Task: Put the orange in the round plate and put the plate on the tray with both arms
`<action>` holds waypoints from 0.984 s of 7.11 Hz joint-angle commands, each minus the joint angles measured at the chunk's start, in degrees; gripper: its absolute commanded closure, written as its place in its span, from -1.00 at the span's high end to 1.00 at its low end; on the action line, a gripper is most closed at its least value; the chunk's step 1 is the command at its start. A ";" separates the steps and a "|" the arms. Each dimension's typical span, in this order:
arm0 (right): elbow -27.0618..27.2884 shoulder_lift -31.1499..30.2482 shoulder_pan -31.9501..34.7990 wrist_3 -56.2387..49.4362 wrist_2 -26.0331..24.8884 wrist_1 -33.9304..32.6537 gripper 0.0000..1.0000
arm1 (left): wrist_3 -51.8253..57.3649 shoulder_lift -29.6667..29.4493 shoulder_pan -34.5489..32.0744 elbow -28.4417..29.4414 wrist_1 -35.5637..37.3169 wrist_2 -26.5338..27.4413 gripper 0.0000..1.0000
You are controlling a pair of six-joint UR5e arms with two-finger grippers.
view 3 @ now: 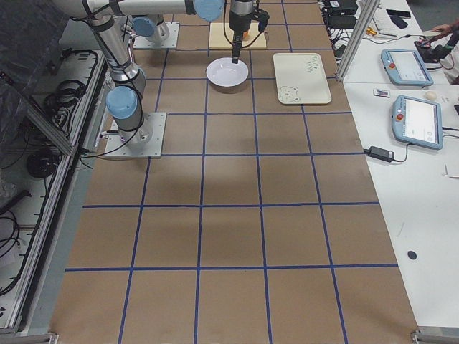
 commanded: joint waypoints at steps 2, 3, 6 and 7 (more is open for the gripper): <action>0.00 0.09 -0.15 -0.06 0.00 0.33 1.00 | 0.00 -0.26 0.25 0.16 0.46 -0.01 1.00; 0.00 0.09 -0.15 -0.14 0.00 0.07 1.00 | 0.00 -0.44 0.59 -0.10 0.64 0.17 1.00; 0.00 0.09 -0.15 -0.06 0.00 0.51 1.00 | -0.53 -11.21 2.70 -5.63 12.38 0.96 1.00; 0.00 0.09 -0.15 -0.06 -0.09 0.59 1.00 | -0.62 -14.99 4.88 -6.86 15.63 4.09 1.00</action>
